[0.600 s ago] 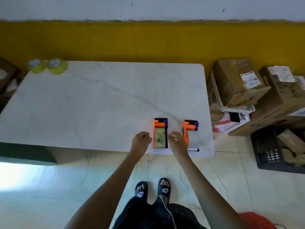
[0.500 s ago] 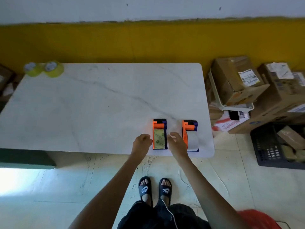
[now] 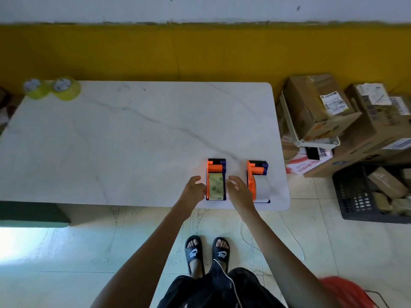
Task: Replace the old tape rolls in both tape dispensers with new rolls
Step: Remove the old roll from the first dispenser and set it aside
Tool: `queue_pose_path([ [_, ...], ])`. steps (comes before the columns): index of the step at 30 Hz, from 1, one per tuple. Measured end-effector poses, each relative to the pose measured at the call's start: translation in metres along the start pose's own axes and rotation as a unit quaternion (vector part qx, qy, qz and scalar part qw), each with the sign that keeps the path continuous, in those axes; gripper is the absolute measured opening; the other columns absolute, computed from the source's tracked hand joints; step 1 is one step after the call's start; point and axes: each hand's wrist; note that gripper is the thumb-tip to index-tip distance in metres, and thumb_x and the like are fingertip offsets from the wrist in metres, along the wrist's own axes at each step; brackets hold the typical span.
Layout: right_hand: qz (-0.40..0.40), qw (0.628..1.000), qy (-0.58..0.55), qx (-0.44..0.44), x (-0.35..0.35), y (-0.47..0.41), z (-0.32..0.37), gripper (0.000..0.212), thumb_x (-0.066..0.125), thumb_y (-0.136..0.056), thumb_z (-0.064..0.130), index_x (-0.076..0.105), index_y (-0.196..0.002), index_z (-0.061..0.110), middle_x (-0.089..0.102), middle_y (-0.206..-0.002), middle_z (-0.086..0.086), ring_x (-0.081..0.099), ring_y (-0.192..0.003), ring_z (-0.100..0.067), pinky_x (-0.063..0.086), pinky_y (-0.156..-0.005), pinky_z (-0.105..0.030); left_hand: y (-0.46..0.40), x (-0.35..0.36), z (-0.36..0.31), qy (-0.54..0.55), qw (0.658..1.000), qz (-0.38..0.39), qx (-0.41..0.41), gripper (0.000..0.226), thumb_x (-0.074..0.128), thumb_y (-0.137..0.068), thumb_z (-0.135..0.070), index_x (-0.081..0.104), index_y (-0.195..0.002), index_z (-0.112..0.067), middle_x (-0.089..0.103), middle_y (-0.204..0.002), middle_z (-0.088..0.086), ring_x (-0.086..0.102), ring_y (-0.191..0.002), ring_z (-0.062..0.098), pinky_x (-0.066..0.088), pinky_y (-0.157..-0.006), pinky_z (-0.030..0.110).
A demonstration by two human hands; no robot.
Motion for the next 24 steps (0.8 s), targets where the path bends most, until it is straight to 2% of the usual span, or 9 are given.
queue_pose_path([
  [3, -0.006, 1.0, 0.018, -0.011, 0.0, -0.002, 0.003, 0.034, 0.047, -0.098, 0.036, 0.056, -0.128, 0.023, 0.062, -0.114, 0.003, 0.061, -0.102, -0.02, 0.051, -0.087, -0.032, -0.001, -0.001, -0.01, 0.022, 1.0, 0.001, 0.001, 0.045, 0.043, -0.096, -0.003, 0.036, -0.14, -0.01, 0.061, -0.102, 0.019, 0.059, -0.084, 0.025, 0.046, -0.091, 0.035],
  [5, 0.001, 1.0, 0.01, -0.018, 0.002, -0.003, 0.005, 0.034, 0.048, -0.098, 0.037, 0.057, -0.128, 0.023, 0.061, -0.113, 0.004, 0.058, -0.098, -0.015, 0.048, -0.076, -0.019, -0.001, -0.001, -0.018, 0.036, 0.999, 0.001, 0.007, 0.044, 0.042, -0.097, -0.003, 0.037, -0.14, -0.008, 0.059, -0.105, 0.019, 0.058, -0.087, 0.028, 0.047, -0.086, 0.034],
  [7, 0.013, 1.0, -0.002, -0.025, 0.005, -0.003, 0.008, 0.035, 0.05, -0.098, 0.038, 0.057, -0.127, 0.02, 0.063, -0.114, 0.003, 0.057, -0.096, -0.012, 0.043, -0.058, -0.002, 0.0, -0.001, -0.026, 0.042, 0.999, -0.002, 0.007, 0.041, 0.041, -0.097, -0.004, 0.04, -0.138, -0.007, 0.058, -0.104, 0.019, 0.058, -0.091, 0.031, 0.047, -0.084, 0.035],
  [9, 0.014, 0.999, -0.008, -0.038, 0.008, -0.005, 0.009, 0.036, 0.052, -0.096, 0.039, 0.059, -0.125, 0.018, 0.066, -0.116, 0.001, 0.06, -0.097, -0.011, 0.04, -0.054, 0.002, 0.001, -0.002, -0.035, 0.049, 0.999, -0.005, 0.005, 0.034, 0.041, -0.098, -0.004, 0.047, -0.131, -0.004, 0.059, -0.099, 0.018, 0.06, -0.088, 0.031, 0.05, -0.079, 0.033],
  [12, 0.002, 0.999, -0.017, -0.047, 0.011, -0.006, 0.012, 0.031, 0.057, -0.094, 0.039, 0.063, -0.115, 0.018, 0.067, -0.101, 0.002, 0.061, -0.085, -0.005, 0.042, -0.058, -0.003, 0.002, -0.002, -0.044, 0.055, 0.998, 0.001, 0.0, 0.017, 0.041, -0.097, -0.004, 0.054, -0.108, -0.005, 0.062, -0.086, 0.014, 0.063, -0.076, 0.025, 0.05, -0.067, 0.03],
  [17, 0.006, 0.998, -0.046, -0.046, 0.016, -0.01, 0.013, 0.023, 0.06, -0.092, 0.035, 0.067, -0.104, 0.018, 0.069, -0.09, 0.0, 0.064, -0.083, -0.012, 0.047, -0.066, -0.017, -0.001, -0.004, -0.045, 0.054, 0.999, 0.008, 0.005, 0.015, 0.044, -0.096, -0.007, 0.056, -0.087, -0.01, 0.065, -0.081, 0.012, 0.064, -0.075, 0.024, 0.051, -0.07, 0.032],
  [20, 0.006, 0.998, -0.044, -0.051, 0.016, -0.012, 0.012, 0.019, 0.061, -0.092, 0.031, 0.068, -0.1, 0.015, 0.07, -0.089, 0.001, 0.066, -0.083, -0.011, 0.047, -0.064, -0.012, 0.0, -0.004, -0.044, 0.049, 0.999, 0.005, 0.003, 0.016, 0.044, -0.095, -0.006, 0.057, -0.086, -0.009, 0.065, -0.08, 0.011, 0.064, -0.074, 0.024, 0.051, -0.068, 0.031],
  [24, -0.01, 0.998, -0.011, -0.067, 0.016, -0.016, 0.007, 0.021, 0.064, -0.089, 0.029, 0.067, -0.083, 0.009, 0.073, -0.085, -0.007, 0.069, -0.084, -0.018, 0.048, -0.065, -0.02, -0.001, -0.003, -0.041, 0.041, 0.999, 0.005, 0.0, 0.017, 0.044, -0.094, -0.004, 0.058, -0.086, -0.009, 0.066, -0.08, 0.011, 0.064, -0.076, 0.024, 0.051, -0.069, 0.03],
])
Point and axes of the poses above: each hand's wrist, its own y-axis away from the middle knuckle, its own x-axis out of the palm, z = x × y
